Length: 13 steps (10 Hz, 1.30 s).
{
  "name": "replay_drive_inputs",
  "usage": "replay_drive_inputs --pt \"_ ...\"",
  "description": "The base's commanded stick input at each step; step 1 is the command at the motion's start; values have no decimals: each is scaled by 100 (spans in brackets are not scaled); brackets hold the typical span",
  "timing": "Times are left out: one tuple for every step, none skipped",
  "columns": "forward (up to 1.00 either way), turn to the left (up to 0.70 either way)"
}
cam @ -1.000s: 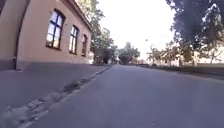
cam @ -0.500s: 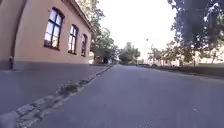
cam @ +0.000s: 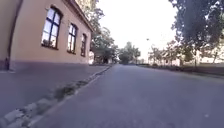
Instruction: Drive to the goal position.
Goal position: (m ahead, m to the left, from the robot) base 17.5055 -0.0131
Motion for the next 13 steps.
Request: replay_drive_inputs --pt "50 5" --pt "50 11" --pt "50 50" --pt "50 32" --pt "50 0" --pt "50 0" --pt "50 0" --pt "50 0" --pt "50 0" --pt "50 0" --pt "50 0" --pt "50 0" --pt "50 0"
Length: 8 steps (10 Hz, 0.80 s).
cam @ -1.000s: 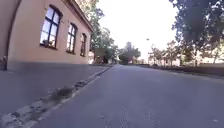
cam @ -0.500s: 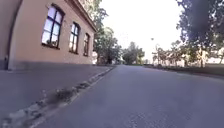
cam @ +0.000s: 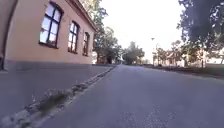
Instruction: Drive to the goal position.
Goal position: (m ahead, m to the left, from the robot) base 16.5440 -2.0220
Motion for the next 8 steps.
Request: replay_drive_inputs --pt "50 0" --pt "50 0" --pt "50 0" --pt "50 0" --pt "50 0" --pt "50 0" --pt "50 0" --pt "50 0"
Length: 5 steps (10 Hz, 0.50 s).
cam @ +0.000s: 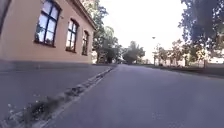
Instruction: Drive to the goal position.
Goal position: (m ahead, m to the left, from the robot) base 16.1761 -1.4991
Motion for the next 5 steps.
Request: replay_drive_inputs --pt "50 0" --pt "50 0" --pt "50 0" --pt "50 0" --pt "50 0"
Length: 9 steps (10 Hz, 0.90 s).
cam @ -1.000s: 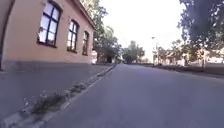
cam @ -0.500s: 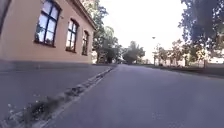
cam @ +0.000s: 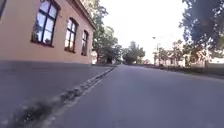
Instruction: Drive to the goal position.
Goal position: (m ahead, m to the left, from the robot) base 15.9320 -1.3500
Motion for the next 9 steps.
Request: replay_drive_inputs --pt "50 0" --pt "50 0" --pt "50 0" --pt "50 0" --pt "50 0" --pt "50 0" --pt "50 0" --pt "50 0" --pt "50 0"
